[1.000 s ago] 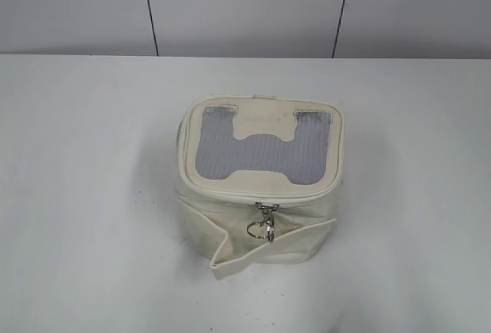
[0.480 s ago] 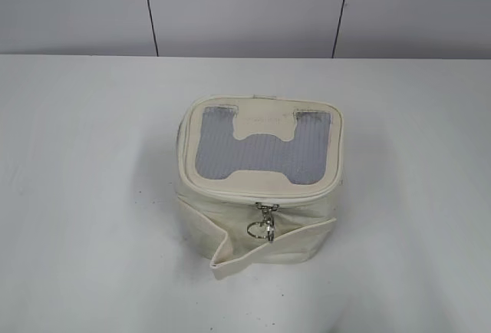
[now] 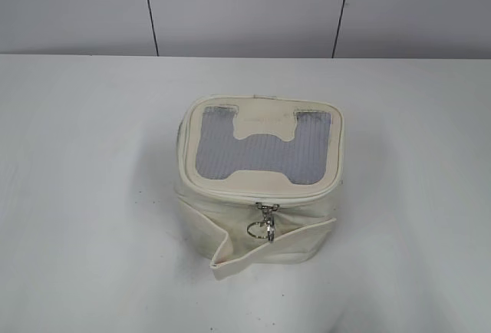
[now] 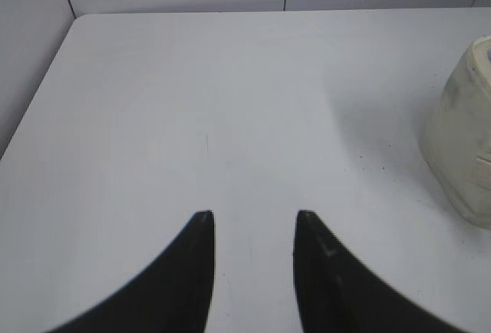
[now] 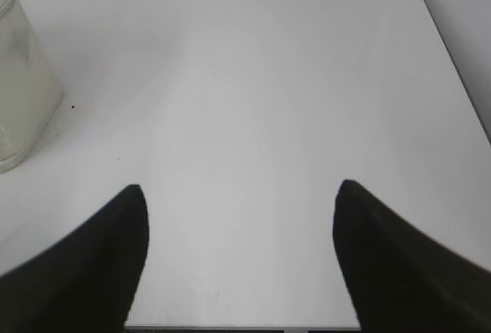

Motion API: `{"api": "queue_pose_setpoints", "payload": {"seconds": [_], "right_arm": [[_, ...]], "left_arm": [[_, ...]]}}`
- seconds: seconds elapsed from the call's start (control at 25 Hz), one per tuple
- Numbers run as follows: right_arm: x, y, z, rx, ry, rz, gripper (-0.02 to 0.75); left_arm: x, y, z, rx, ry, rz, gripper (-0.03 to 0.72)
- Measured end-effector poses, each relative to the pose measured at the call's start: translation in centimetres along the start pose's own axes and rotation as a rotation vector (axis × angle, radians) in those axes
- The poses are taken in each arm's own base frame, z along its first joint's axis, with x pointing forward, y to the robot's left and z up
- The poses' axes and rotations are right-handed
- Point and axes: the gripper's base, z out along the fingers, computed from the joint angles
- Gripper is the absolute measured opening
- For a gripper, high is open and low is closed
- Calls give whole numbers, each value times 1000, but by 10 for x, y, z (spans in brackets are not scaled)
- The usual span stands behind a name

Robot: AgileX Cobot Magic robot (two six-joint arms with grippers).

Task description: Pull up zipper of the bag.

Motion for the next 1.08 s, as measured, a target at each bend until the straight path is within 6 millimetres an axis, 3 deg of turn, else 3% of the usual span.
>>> {"api": "queue_pose_setpoints", "payload": {"seconds": [1.08], "right_arm": [[0, 0, 0, 0, -1, 0, 584]], "left_arm": [[0, 0, 0, 0, 0, 0, 244]]}}
